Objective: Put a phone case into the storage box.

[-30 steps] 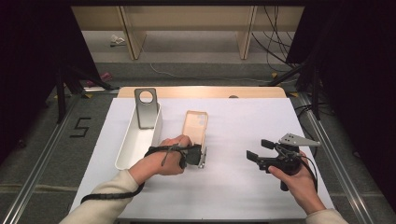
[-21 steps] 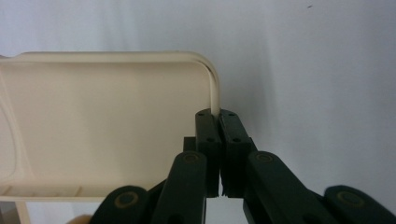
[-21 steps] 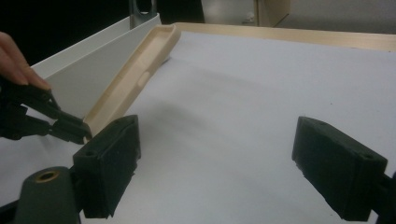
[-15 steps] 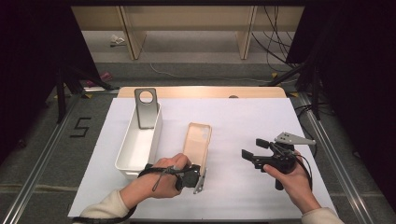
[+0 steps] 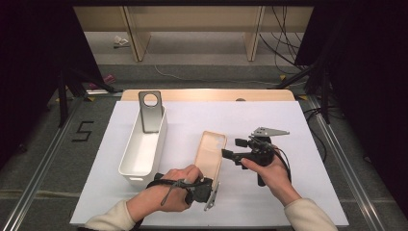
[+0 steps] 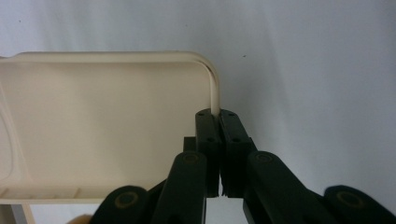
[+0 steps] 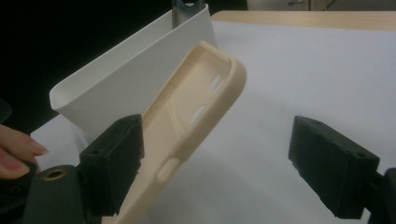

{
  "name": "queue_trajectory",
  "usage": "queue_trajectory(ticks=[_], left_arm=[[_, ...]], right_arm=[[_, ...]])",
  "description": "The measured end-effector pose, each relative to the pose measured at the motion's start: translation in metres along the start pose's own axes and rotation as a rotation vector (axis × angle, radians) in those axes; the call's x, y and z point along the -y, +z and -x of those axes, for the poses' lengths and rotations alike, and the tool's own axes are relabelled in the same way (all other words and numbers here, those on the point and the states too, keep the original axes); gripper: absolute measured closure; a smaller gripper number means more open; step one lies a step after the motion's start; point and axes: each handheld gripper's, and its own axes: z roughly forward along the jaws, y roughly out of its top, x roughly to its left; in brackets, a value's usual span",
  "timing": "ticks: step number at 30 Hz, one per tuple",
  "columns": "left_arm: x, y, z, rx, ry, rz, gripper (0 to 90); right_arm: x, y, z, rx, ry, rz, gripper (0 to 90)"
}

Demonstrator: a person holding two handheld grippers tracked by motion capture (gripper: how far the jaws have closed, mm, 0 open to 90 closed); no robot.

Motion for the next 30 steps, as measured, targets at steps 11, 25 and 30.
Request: queue_trajectory(ticks=[11,25,30], left_arm=[[-0.008,-0.001,0.005,-0.005,0.036,0.015,87.7],[-0.011,0.006,0.005,-0.024,0.064,0.01,87.3],[-0.011,0.007,0.004,-0.038,0.049,0.022,87.2]], right_arm=[[0.0,0.015,0.0,-0.059,0.051,-0.035,54.8],[-0.007,0.004,-0.005,-0.094,0.105,-0.035,75.2],[-0.01,0.0,-0.008,-0.125,0.157,-0.02,79.0]])
